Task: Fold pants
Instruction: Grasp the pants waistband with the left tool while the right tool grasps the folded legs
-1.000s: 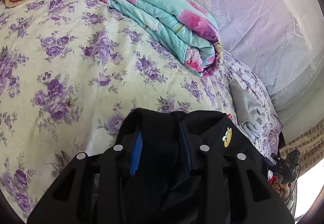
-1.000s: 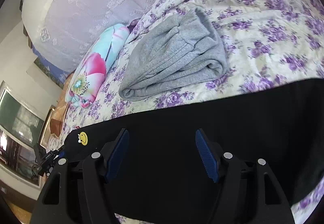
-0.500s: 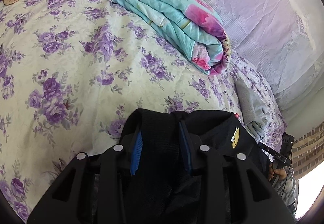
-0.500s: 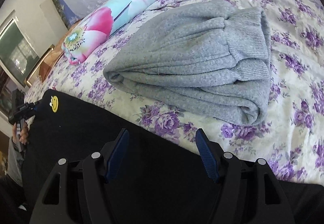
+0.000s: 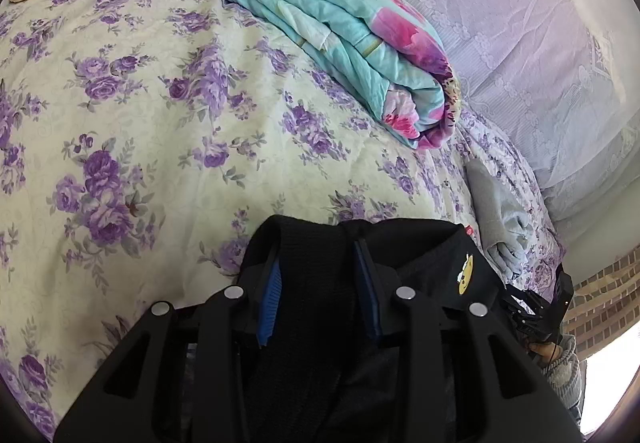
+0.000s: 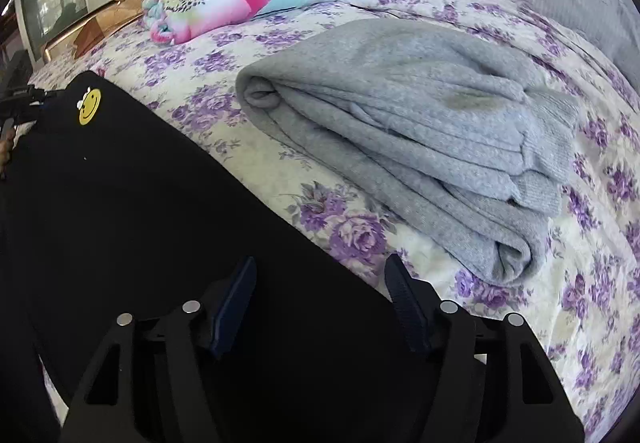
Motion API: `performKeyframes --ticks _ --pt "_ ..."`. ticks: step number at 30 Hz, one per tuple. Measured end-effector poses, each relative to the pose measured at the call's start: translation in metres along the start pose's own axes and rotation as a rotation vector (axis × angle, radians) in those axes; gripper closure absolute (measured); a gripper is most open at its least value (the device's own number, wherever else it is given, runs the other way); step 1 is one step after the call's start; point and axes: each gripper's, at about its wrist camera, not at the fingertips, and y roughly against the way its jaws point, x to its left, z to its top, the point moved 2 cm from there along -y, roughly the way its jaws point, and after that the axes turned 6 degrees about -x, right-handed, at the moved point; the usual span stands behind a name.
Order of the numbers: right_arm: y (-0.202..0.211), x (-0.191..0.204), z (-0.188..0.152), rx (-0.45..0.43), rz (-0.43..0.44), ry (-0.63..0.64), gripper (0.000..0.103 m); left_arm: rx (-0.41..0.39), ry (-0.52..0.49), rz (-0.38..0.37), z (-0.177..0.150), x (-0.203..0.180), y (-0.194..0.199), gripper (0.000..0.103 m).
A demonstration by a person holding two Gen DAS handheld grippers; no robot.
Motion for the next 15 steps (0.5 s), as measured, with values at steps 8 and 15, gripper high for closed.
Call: performKeyframes --ticks 8,15 --pt "0.003 0.016 -0.001 0.006 0.012 0.023 0.084 -0.023 -0.010 -0.015 0.002 -0.002 0.004 0.070" --pt "0.037 0.036 -0.008 -0.041 -0.043 -0.020 0.096 -0.081 -0.005 -0.056 0.006 -0.005 0.018 0.070"
